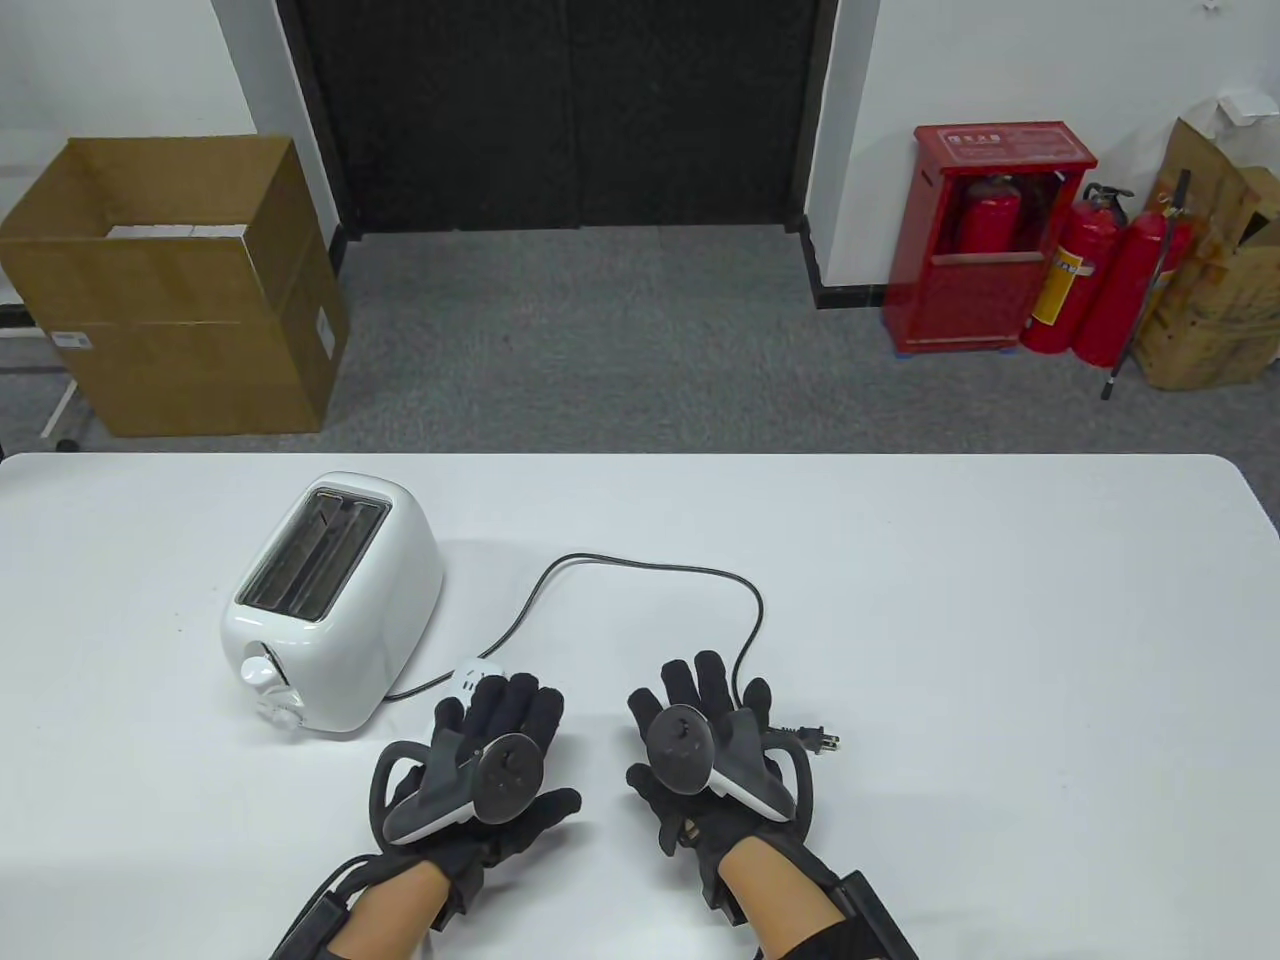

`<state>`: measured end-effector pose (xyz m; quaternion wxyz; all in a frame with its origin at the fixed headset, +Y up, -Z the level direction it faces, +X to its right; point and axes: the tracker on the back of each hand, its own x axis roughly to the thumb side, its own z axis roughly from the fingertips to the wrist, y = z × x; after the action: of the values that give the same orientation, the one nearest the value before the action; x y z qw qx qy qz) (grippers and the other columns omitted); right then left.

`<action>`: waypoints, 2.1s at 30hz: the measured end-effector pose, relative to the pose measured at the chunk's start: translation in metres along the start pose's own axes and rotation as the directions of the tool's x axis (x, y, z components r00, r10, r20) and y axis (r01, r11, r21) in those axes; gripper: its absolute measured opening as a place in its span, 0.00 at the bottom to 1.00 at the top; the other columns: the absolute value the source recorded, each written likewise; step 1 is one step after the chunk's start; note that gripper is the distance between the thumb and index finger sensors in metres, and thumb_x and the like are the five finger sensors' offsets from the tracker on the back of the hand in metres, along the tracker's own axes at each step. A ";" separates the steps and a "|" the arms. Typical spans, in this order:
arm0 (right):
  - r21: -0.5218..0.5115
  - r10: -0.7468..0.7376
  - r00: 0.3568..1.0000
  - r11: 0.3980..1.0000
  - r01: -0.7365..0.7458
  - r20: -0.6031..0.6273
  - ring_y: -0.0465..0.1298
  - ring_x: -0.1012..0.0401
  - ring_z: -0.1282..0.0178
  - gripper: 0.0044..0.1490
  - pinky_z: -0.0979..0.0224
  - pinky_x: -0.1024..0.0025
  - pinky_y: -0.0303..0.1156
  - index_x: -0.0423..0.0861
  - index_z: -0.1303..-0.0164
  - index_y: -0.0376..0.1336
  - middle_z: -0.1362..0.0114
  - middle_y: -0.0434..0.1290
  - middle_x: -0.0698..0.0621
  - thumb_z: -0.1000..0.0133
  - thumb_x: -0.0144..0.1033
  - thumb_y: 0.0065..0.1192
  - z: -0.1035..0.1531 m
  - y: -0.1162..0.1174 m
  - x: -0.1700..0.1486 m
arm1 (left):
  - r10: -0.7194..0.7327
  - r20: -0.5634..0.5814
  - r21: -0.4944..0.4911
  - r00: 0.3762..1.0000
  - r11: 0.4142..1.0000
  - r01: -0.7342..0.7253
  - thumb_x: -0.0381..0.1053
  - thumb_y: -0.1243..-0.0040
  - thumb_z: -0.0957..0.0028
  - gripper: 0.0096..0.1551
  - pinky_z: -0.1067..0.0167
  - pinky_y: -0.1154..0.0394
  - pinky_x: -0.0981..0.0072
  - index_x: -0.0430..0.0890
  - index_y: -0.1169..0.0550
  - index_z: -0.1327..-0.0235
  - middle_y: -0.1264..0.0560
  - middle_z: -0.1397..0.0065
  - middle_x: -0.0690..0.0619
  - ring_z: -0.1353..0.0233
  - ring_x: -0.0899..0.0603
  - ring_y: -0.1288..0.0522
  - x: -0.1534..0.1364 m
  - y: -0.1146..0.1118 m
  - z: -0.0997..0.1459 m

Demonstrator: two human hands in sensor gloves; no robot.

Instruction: Plug the toaster into the power strip

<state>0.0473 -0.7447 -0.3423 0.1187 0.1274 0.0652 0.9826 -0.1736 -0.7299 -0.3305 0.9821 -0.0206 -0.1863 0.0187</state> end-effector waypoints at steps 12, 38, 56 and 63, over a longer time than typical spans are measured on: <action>-0.005 -0.034 0.999 0.999 0.034 -0.012 0.27 0.47 0.17 0.47 0.30 0.31 0.27 0.61 0.20 0.46 0.11 0.39 0.49 0.50 0.58 0.56 0.003 -0.003 -0.005 | 0.052 -0.257 0.009 0.965 0.999 -0.051 0.77 0.49 0.54 0.55 0.30 0.43 0.23 0.56 0.53 0.18 0.50 0.11 0.46 0.13 0.31 0.47 -0.053 0.010 0.004; 0.005 -0.059 0.997 0.998 0.059 -0.051 0.26 0.47 0.17 0.47 0.29 0.31 0.27 0.61 0.20 0.46 0.11 0.39 0.49 0.50 0.58 0.56 0.003 -0.005 -0.013 | -0.050 -0.450 -0.199 0.892 0.979 -0.046 0.72 0.46 0.50 0.53 0.36 0.28 0.42 0.50 0.49 0.19 0.30 0.23 0.46 0.31 0.38 0.25 -0.072 -0.030 -0.007; -0.020 -0.102 0.992 0.995 0.101 -0.080 0.26 0.47 0.17 0.46 0.29 0.31 0.27 0.60 0.20 0.47 0.11 0.39 0.49 0.49 0.57 0.56 0.002 -0.012 -0.018 | 0.115 -0.317 0.041 0.942 0.993 -0.107 0.66 0.43 0.49 0.47 0.38 0.24 0.43 0.51 0.45 0.20 0.30 0.25 0.41 0.36 0.38 0.22 -0.034 -0.002 -0.009; -0.025 -0.097 0.992 0.995 0.095 -0.080 0.26 0.47 0.17 0.46 0.29 0.31 0.27 0.60 0.20 0.47 0.11 0.40 0.49 0.49 0.57 0.56 0.001 -0.012 -0.018 | 0.098 -0.252 -0.021 0.963 0.994 -0.107 0.65 0.41 0.49 0.46 0.36 0.23 0.44 0.53 0.44 0.20 0.31 0.23 0.43 0.34 0.38 0.22 0.012 -0.008 -0.035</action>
<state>0.0671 -0.7373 -0.3472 0.1644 0.0830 0.0658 0.9807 -0.1497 -0.7388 -0.3585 0.9949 -0.0494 -0.0598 0.0637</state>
